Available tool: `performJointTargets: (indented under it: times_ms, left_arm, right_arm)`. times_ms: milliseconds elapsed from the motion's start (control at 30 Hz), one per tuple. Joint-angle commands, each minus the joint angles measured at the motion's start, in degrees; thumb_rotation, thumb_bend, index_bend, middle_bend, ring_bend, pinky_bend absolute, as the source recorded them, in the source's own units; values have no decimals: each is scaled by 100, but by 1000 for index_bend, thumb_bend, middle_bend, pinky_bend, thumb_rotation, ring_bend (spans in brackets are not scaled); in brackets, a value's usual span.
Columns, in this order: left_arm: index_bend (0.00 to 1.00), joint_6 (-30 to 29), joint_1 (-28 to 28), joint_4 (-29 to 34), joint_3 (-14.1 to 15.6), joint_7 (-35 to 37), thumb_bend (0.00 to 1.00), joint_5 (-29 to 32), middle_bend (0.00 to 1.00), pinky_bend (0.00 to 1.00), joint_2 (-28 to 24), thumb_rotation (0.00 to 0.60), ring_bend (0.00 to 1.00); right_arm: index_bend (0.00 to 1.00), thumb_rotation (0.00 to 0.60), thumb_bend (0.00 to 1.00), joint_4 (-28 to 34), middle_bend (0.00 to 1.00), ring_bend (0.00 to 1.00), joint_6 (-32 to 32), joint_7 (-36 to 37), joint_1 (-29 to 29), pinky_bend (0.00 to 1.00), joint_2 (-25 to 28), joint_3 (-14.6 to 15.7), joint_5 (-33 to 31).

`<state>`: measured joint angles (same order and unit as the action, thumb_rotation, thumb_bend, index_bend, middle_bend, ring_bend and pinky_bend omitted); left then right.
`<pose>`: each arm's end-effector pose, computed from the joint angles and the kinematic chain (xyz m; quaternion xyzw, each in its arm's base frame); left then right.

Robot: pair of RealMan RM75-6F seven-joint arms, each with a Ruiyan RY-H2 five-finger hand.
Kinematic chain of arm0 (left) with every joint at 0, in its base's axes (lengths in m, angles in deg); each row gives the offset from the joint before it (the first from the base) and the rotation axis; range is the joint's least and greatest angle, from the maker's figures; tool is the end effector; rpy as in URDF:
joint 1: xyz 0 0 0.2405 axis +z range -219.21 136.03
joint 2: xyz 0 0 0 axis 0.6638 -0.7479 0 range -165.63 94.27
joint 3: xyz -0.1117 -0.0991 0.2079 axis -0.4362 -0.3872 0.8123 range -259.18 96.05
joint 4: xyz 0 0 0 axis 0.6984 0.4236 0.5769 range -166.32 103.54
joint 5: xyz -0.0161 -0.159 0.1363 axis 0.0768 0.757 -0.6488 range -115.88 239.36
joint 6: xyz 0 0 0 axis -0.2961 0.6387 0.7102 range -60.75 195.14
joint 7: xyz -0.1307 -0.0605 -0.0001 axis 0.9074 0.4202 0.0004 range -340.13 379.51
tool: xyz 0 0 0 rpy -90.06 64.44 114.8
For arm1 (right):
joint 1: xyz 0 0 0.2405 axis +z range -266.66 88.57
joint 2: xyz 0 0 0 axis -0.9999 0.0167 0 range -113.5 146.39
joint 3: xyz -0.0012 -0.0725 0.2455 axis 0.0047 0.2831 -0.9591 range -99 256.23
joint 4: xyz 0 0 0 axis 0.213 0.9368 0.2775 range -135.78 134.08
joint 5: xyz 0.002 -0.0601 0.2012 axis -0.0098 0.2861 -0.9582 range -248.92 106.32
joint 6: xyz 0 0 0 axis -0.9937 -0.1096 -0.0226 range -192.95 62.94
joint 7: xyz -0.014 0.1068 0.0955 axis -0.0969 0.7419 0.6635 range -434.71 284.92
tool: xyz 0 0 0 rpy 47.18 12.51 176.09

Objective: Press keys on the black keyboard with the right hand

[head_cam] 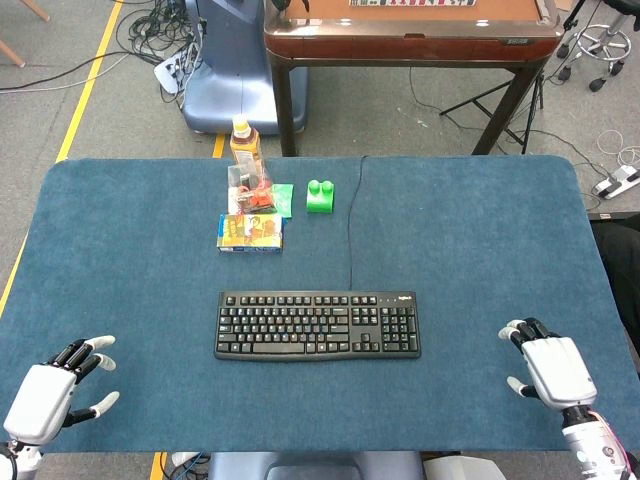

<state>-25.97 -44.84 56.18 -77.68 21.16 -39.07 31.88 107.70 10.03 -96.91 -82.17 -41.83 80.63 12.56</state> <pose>-0.2929 0.1440 0.1351 -0.6556 -0.3395 -0.4365 0.5142 -0.2735 -0.1637 0.1338 0.6935 -0.3837 0.2603 0.5514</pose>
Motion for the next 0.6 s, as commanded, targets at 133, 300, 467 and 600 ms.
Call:
performJointTargets:
  times_ms: [133, 300, 467, 600]
  left_arm:
    - [483, 40, -2, -30, 10, -17, 140, 4, 288, 496, 17, 600, 262]
    - [487, 77, -9, -54, 8, -82, 140, 19, 291, 496, 39, 600, 263]
    - [484, 97, -1, -95, -12, -31, 140, 99, 293, 496, 35, 600, 264]
    - [484, 80, 16, -104, -18, 90, 140, 149, 293, 496, 21, 600, 264]
  right_arm:
    - [337, 600, 64, 16, 295, 215, -44, -21, 26, 551, 6, -7, -48]
    - [336, 600, 64, 19, 318, 237, -70, 105, 73, 551, 19, -41, -13]
    - [337, 600, 90, -74, 362, 285, -154, 202, 192, 563, -56, -95, 96]
    - [337, 600, 111, -73, 452, 381, -266, 171, 320, 687, -97, -103, 256]
